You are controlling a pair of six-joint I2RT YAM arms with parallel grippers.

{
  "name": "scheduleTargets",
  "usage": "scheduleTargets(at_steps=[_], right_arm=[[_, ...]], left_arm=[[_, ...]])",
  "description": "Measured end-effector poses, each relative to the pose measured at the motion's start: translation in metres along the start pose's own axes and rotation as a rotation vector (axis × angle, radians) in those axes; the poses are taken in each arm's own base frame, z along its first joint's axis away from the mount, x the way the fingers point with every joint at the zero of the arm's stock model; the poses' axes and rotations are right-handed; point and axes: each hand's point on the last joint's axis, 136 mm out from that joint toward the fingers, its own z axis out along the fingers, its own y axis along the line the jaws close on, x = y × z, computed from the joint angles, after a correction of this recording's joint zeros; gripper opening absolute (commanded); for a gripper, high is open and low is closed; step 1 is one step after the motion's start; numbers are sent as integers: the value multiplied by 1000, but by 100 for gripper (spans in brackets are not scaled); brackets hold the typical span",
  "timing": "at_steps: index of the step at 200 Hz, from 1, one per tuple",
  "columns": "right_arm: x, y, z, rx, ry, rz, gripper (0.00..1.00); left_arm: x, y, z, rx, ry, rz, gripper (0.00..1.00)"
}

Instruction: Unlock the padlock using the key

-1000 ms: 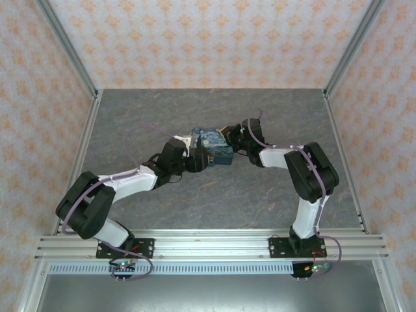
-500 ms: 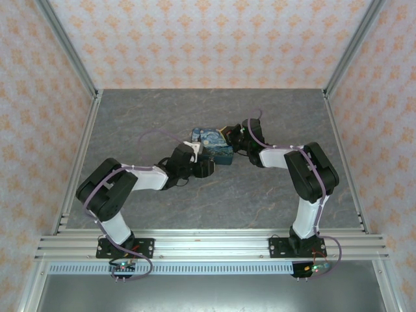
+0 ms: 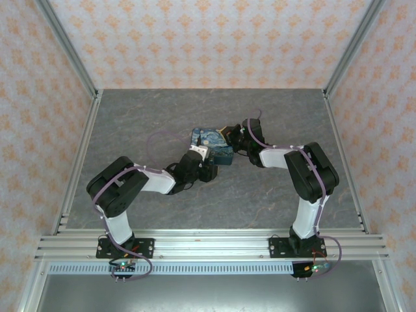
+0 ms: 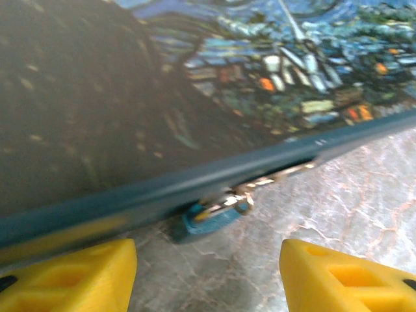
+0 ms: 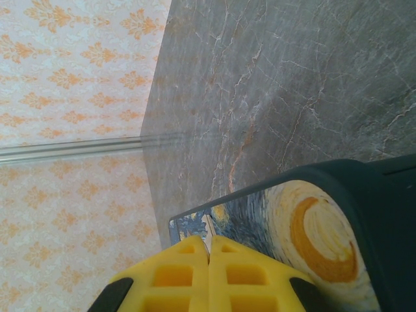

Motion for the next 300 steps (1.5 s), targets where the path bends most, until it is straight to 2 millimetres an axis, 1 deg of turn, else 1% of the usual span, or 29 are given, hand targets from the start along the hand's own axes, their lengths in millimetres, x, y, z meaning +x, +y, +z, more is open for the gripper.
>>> scheduleTargets(at_steps=[24,61,109,147,180,248,300], right_arm=[[1,0,0,0,3,-6,0],[-1,0,0,0,1,-6,0],[-1,-1,0,3,-1,-14,0],[-2,-1,0,3,0,-20,0],[-2,-1,0,5,0,-22,0],[-2,-1,0,5,0,-30,0],[-1,-1,0,5,0,-30,0]], left_arm=[[0,5,3,-24,-9,8,60],[-8,3,11,-31,-21,11,60],[-14,-7,22,-16,-27,22,60],[-17,-17,29,27,-20,14,61],[-20,-23,30,74,-20,-25,61],[-27,-24,29,146,-11,-131,61],[-29,-22,30,144,-16,-162,61]])
